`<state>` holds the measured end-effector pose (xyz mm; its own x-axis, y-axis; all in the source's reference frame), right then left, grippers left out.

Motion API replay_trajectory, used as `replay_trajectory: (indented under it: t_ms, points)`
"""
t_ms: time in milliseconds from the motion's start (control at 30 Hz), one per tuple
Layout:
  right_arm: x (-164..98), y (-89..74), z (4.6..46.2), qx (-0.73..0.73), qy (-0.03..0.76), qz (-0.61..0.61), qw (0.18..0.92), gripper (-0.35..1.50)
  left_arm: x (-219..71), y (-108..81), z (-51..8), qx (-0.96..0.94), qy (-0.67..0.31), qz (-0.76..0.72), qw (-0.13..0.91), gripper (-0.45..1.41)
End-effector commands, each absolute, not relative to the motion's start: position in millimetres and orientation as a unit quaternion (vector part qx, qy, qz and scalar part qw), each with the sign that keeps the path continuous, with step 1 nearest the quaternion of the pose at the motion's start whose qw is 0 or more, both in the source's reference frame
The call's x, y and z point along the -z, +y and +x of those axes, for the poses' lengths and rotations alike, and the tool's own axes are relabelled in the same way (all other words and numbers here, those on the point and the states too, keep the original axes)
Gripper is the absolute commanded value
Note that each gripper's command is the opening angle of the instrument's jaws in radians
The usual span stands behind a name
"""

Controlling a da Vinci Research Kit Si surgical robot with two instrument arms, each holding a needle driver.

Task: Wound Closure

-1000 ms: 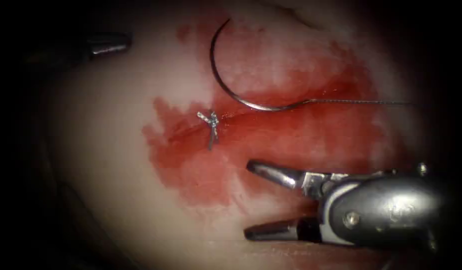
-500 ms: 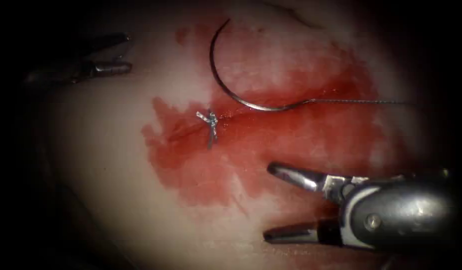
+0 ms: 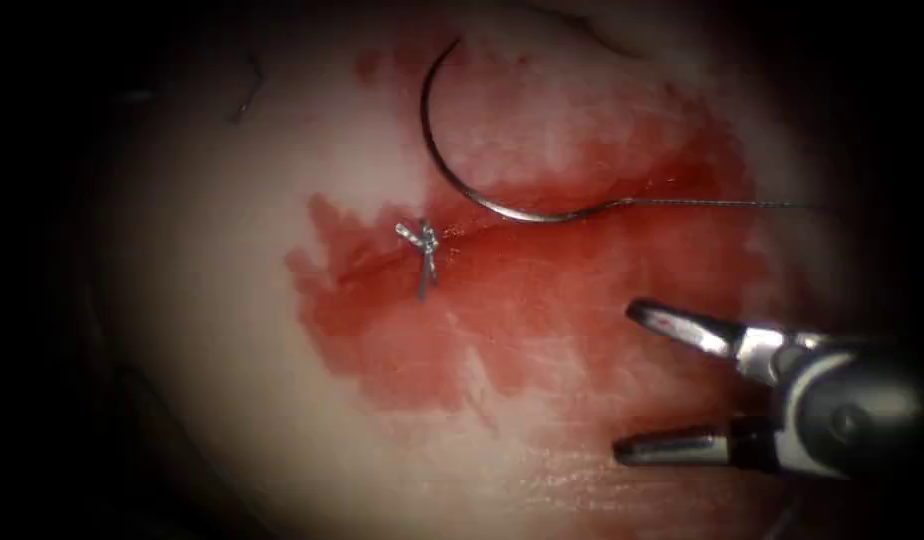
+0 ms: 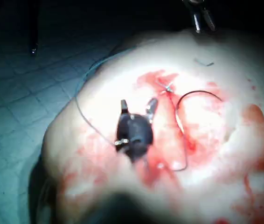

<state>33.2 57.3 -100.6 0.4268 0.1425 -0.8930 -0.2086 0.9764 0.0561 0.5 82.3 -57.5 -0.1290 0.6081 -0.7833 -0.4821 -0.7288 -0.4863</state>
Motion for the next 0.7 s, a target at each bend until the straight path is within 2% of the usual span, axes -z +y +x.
replay_trajectory:
  t_ms: [33, 100, 133, 200, 300, 367, 400, 700]
  points:
    - [100.2, 57.1, 33.4, -0.108, 0.528, -0.028, 0.842, 1.28, 59.2, 82.4, -2.7, -0.749, -0.064, -0.552, 0.361, 0.55]
    - [100.2, 57.1, 33.2, -0.107, 0.528, -0.027, 0.842, 1.25, 60.3, 81.8, -4.7, -0.763, -0.075, -0.544, 0.340, 0.51]
    - [100.3, 57.0, 33.0, -0.120, 0.530, -0.016, 0.840, 1.08, 60.9, 81.6, -6.4, -0.781, -0.085, -0.535, 0.311, 0.42]
    - [100.3, 56.7, 32.7, -0.127, 0.535, 0.002, 0.835, 0.99, 61.1, 81.5, -8.2, -0.799, -0.096, -0.531, 0.264, 0.32]
    - [100.3, 56.8, 32.6, -0.135, 0.536, 0.006, 0.833, 0.99, 61.0, 81.7, -9.5, -0.813, -0.100, -0.528, 0.224, 0.30]
    - [100.3, 56.8, 32.7, -0.132, 0.540, 0.011, 0.831, 0.99, 60.3, 82.7, -11.6, -0.844, -0.104, -0.513, 0.116, 0.32]
    - [100.3, 56.8, 32.7, -0.132, 0.540, 0.011, 0.831, 1.03, 59.3, 83.5, -13.0, -0.874, -0.103, -0.475, 0.012, 0.39]
    - [100.2, 56.9, 32.9, -0.132, 0.540, 0.010, 0.831, 1.04, 56.7, 86.5, -13.3, -0.909, -0.132, -0.357, -0.167, 0.44]
